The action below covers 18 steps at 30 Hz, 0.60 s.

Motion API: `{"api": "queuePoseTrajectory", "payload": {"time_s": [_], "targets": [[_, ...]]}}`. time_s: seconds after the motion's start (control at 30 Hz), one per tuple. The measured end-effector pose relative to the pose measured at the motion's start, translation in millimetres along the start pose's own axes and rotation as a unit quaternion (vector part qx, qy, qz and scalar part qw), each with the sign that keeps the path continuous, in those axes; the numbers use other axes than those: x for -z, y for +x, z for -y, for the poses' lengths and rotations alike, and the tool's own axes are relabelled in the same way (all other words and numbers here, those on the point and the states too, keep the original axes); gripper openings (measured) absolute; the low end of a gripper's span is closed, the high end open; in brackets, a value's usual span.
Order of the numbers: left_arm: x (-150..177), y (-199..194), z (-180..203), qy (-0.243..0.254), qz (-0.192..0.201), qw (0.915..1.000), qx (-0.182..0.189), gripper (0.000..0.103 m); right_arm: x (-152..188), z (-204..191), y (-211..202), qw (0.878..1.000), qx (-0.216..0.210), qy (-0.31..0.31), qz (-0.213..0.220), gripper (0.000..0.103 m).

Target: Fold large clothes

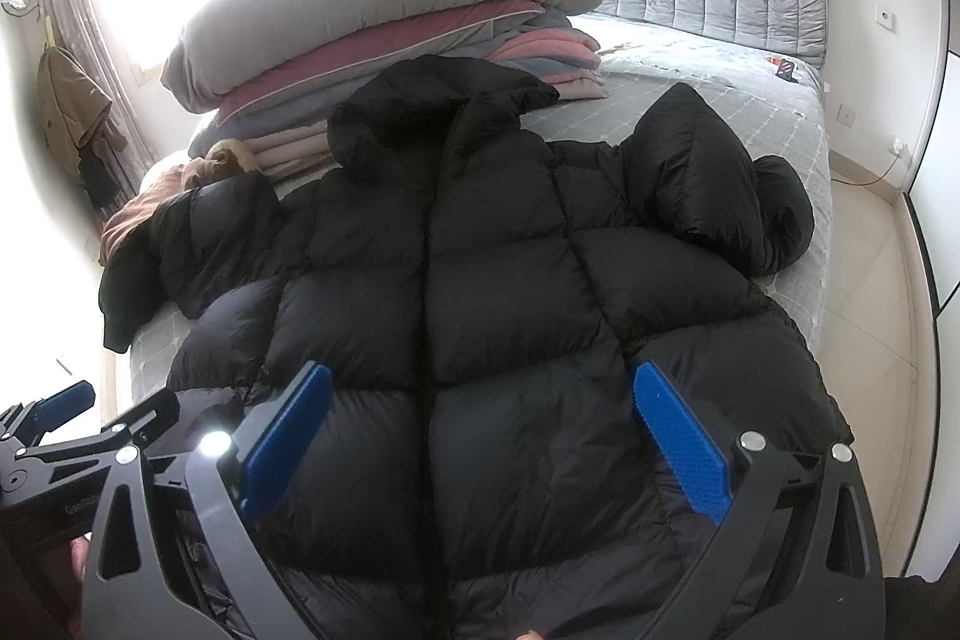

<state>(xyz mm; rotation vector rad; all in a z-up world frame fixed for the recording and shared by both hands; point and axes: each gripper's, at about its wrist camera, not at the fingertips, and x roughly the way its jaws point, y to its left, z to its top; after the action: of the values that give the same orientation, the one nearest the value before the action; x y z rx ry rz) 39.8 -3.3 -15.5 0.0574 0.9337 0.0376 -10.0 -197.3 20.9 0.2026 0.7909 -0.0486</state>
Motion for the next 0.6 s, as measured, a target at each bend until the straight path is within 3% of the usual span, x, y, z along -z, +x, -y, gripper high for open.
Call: {"api": "queuePoseTrajectory", "payload": {"time_s": [0.6], "targets": [[1.1,-2.8,3.0,0.002,0.004,1.0,0.003,0.096,0.3,-0.3,-3.2,1.0,0.011,-0.001,0.004,0.098]]}}
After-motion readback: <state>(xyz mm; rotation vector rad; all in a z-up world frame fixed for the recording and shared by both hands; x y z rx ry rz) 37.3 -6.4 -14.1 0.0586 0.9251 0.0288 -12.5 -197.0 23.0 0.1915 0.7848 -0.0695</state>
